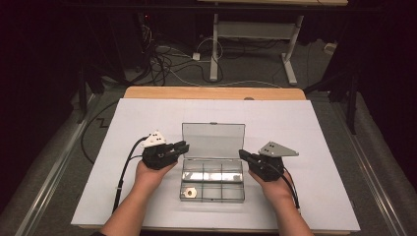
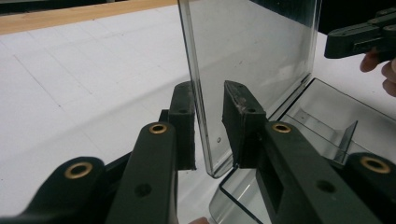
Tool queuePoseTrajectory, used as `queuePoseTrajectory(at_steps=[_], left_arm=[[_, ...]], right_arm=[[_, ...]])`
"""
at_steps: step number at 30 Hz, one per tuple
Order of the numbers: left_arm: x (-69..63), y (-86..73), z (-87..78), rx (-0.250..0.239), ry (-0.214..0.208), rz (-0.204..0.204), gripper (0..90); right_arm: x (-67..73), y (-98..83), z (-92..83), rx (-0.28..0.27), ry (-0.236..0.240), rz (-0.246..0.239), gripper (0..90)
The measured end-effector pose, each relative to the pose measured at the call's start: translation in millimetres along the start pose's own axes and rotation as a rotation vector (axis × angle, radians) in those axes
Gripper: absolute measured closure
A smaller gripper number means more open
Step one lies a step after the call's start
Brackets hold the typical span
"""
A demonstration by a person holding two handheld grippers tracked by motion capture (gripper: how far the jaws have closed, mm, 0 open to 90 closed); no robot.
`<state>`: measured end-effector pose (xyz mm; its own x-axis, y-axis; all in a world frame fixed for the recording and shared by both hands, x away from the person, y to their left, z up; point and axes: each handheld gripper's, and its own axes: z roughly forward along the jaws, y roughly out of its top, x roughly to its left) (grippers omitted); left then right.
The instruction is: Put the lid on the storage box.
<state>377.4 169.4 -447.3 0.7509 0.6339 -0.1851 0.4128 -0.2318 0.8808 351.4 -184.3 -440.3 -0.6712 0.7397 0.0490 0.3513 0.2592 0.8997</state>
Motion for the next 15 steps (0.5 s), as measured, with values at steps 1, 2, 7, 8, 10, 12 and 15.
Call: queuePoseTrajectory(at_steps=[1,2,7,8,10,12,15], left_arm=[[-1.2,0.4,-0.8,0.000,0.002,0.006,72.2],[-2.2,0.5,-1.6,0.000,0.003,0.010,72.3],[-6.4,0.8,-4.2,0.001,0.012,0.030,72.3],[-7.3,0.9,-4.7,0.003,0.015,0.035,72.2],[-9.3,0.5,-5.7,0.004,0.022,0.044,72.3],[-11.0,0.3,-7.0,0.005,0.023,0.051,72.3],[-14.3,0.4,-9.2,0.006,0.025,0.061,72.3]], right_arm=[[0.8,0.4,0.1,-0.001,0.000,-0.002,90.0],[1.4,0.8,0.3,0.000,0.001,0.000,90.0],[3.5,0.8,-0.3,0.005,0.018,0.011,90.0],[4.5,0.5,-0.7,0.005,0.025,0.010,90.0],[7.1,0.5,-1.9,0.008,0.029,0.002,90.0],[9.5,0.9,-3.3,0.009,0.029,0.003,90.0],[12.0,1.6,-4.5,0.006,0.031,-0.011,90.0]])
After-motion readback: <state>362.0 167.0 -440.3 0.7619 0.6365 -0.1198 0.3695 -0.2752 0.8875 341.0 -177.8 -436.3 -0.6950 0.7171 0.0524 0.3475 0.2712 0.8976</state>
